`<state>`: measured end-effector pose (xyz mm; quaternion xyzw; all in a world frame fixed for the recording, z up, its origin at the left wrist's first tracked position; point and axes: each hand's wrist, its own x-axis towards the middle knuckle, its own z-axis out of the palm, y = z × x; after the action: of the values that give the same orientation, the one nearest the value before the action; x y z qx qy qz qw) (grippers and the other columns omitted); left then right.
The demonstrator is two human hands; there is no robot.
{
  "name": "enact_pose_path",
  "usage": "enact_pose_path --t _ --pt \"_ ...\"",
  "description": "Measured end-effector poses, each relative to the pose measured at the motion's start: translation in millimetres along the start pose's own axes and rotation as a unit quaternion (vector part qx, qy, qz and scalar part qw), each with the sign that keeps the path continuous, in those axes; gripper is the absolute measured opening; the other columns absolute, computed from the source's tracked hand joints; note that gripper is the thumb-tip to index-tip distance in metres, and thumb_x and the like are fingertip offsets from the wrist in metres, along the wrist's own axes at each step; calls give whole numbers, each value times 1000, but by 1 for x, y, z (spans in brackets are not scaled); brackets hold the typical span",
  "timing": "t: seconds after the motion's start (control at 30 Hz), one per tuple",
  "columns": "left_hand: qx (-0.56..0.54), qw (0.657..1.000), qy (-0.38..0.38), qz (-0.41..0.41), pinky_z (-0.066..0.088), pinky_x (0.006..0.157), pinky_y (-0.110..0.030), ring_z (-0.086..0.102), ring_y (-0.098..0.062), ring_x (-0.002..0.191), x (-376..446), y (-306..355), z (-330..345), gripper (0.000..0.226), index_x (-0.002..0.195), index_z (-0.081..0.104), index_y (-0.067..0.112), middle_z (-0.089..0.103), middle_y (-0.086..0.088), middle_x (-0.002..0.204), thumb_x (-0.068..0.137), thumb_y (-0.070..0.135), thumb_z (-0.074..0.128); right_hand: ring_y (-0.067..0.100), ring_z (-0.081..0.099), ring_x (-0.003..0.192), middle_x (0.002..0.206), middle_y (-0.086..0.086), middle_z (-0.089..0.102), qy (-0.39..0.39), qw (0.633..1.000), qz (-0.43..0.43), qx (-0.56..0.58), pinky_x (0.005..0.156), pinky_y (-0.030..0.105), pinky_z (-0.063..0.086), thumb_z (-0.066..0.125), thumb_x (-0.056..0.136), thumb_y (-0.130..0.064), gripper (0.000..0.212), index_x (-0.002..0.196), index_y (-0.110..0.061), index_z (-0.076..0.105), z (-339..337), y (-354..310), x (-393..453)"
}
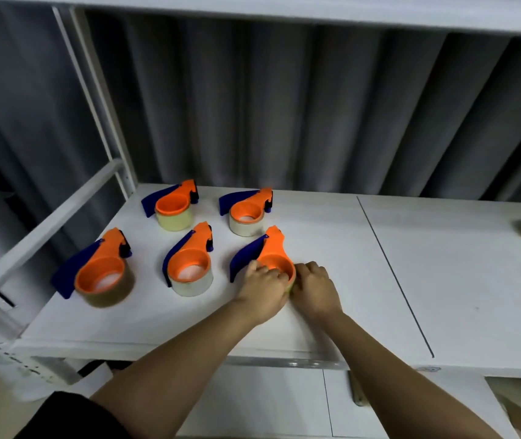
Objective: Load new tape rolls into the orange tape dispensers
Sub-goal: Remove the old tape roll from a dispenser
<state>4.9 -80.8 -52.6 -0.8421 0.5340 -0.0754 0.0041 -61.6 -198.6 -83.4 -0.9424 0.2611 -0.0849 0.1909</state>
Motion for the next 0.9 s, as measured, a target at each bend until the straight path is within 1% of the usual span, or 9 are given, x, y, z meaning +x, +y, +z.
enact_pose_path --t 0.07,0.13,0.23,0.33,0.43,0.57,0.67,0.8,0.9 --pt "-25 999 42 12 41 82 -35 66 -26 81 2 -3 -4 16 93 64 10 71 -6 85 84 24 63 27 48 108 114 7 57 1 998 -3 65 85 34 43 45 89 -13 33 118 -14 60 3 0 1" --pt "-83 996 43 -9 34 79 -32 61 -28 90 1 -10 -8 18 99 58 9 68 -8 94 93 24 50 22 52 108 110 0 61 -4 979 -4 206 87 32 45 43 83 -12 37 112 -21 64 -1 -5 2" --pt "-263 960 60 -78 27 63 -30 57 -32 89 -1 -23 -18 18 98 52 7 62 -14 94 96 24 47 15 58 100 110 -4 63 0 904 31 426 85 29 49 42 90 -19 27 108 -28 61 -21 -19 1" --pt "-534 835 43 -124 41 72 -21 59 -22 95 -5 -33 -38 27 121 53 8 62 -9 106 96 18 51 13 62 103 120 -1 60 -82 829 63 549 90 34 51 43 99 -38 30 128 -31 46 -39 -42 -4" --pt "-678 723 27 -131 49 91 -22 59 -7 110 -16 -36 -55 34 130 51 22 63 7 120 97 13 50 14 61 113 124 -4 62 -86 789 44 607 92 38 53 51 91 -52 42 130 -40 44 -40 -65 -11" --pt "-739 660 14 -134 50 97 -32 61 -12 113 -33 -45 -58 41 130 51 28 66 3 119 94 10 49 7 62 110 122 -7 62 -24 801 -1 598 87 26 53 57 86 -44 48 132 -38 46 -39 -87 -18" --pt "-808 561 14 -181 53 89 -36 67 -21 104 -36 -53 -64 37 126 56 21 70 -11 112 90 25 50 5 62 109 123 -8 63 14 811 -6 585 82 20 51 62 87 -42 49 133 -36 47 -31 -99 -21" --pt "-830 482 83 -268 54 64 -24 71 -14 73 -34 -49 -68 36 91 70 18 75 -1 77 98 37 40 -8 56 110 129 -17 54 54 815 6 577 82 15 50 67 81 -45 63 137 -37 40 -21 -114 -26" --pt "-837 442 127 -297 50 68 -30 68 -18 75 -35 -44 -66 37 84 69 17 73 1 67 97 38 42 -14 55 105 125 -21 53 88 812 7 578 79 9 47 73 77 -40 66 134 -33 41 -20 -121 -28"
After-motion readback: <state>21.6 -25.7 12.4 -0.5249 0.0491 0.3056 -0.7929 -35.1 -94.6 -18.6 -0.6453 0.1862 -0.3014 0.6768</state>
